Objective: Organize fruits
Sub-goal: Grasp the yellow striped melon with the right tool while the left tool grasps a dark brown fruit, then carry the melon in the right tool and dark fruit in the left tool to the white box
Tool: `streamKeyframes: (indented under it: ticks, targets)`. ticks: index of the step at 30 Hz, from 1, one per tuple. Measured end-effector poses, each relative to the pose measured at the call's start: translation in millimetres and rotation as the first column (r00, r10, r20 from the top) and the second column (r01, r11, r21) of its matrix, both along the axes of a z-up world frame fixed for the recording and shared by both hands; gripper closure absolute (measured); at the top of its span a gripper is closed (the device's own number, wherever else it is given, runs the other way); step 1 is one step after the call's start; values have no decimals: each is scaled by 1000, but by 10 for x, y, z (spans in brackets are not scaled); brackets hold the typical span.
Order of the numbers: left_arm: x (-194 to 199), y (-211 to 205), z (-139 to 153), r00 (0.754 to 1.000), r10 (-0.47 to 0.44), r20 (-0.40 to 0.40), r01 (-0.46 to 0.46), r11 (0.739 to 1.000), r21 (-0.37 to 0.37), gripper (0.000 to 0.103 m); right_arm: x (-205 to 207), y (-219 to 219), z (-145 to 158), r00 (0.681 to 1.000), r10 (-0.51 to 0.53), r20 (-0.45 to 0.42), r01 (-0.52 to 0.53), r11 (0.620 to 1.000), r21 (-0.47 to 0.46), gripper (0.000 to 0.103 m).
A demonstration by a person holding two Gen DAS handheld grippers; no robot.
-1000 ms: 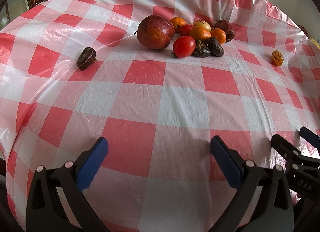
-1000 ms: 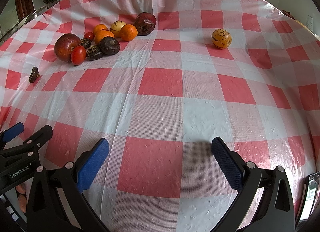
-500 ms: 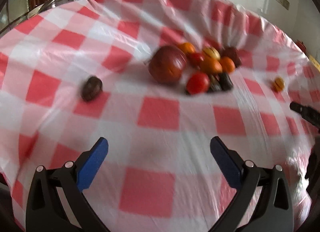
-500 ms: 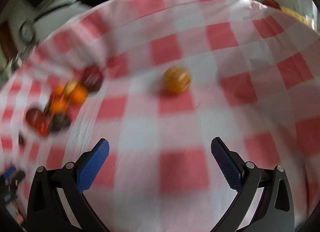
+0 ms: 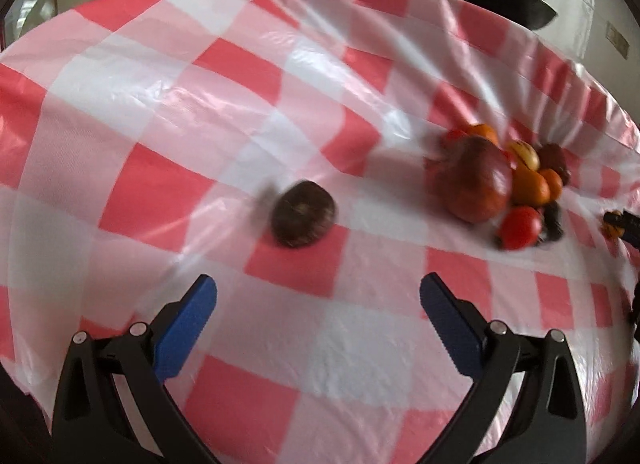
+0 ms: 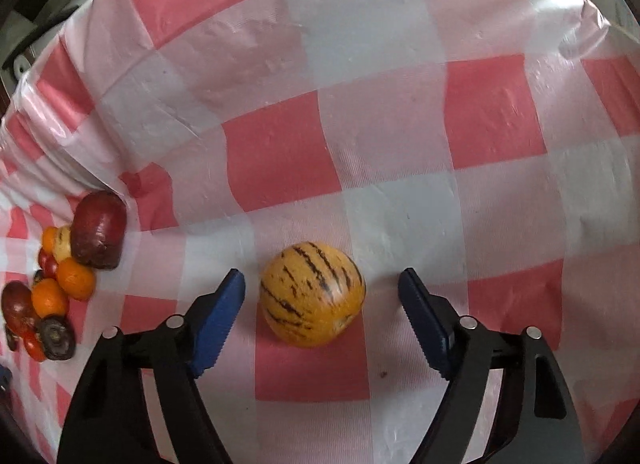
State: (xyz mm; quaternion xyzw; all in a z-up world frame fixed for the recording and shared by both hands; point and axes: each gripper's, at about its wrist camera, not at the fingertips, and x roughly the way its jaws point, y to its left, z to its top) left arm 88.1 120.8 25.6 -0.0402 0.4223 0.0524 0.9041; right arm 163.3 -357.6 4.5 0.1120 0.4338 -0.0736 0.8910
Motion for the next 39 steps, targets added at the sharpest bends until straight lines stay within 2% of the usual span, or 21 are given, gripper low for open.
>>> streamKeyframes:
  ticks: [4, 5, 9, 11, 12, 21, 27, 28, 30, 32, 39]
  targets:
    - [196, 103, -53, 1000, 13, -16, -13, 1000, -3, 7, 4, 83, 9, 1000, 4, 13, -4, 998, -67, 53]
    - [266, 124, -78, 1000, 17, -24, -17, 1000, 1, 10, 10, 88, 14, 1000, 9, 11, -8, 997, -78, 56]
    - [471, 130, -114, 999, 1, -41, -1, 1000, -7, 22, 18, 69, 20, 1000, 10, 6, -10, 997, -82, 56]
    - [552, 89, -154, 998, -12, -64, 13, 1000, 23, 55, 63, 49, 37, 1000, 10, 0, -10, 996, -89, 56]
    - [554, 55, -154, 998, -16, -59, 19, 999, 45, 60, 71, 110, 24, 1000, 10, -4, -10, 995, -95, 56]
    - [215, 40, -122, 999, -10, -51, 10, 1000, -1, 61, 189, 293, -41, 1000, 10, -26, -13, 992, -124, 57]
    - [-285, -60, 12, 999, -16, -30, 16, 1000, -14, 61, 99, 362, -62, 999, -3, -40, -3, 989, -148, 57]
    - [-376, -80, 46, 999, -22, -26, 22, 1000, -9, 61, 24, 435, -8, 999, 5, -46, -12, 989, -148, 57]
    - [-616, -103, 89, 999, -35, -17, 35, 999, 6, 61, -190, 597, 35, 998, 55, -35, -57, 997, -52, 57]
    - [-791, -135, 111, 999, -40, -12, 40, 999, 9, 61, -458, 847, 94, 994, 108, -14, -108, 994, -9, 57]
    - [-1347, -169, 166, 998, -55, 9, 55, 998, -1, 61, -1209, 1572, 295, 963, 265, 48, -268, 961, 70, 57]
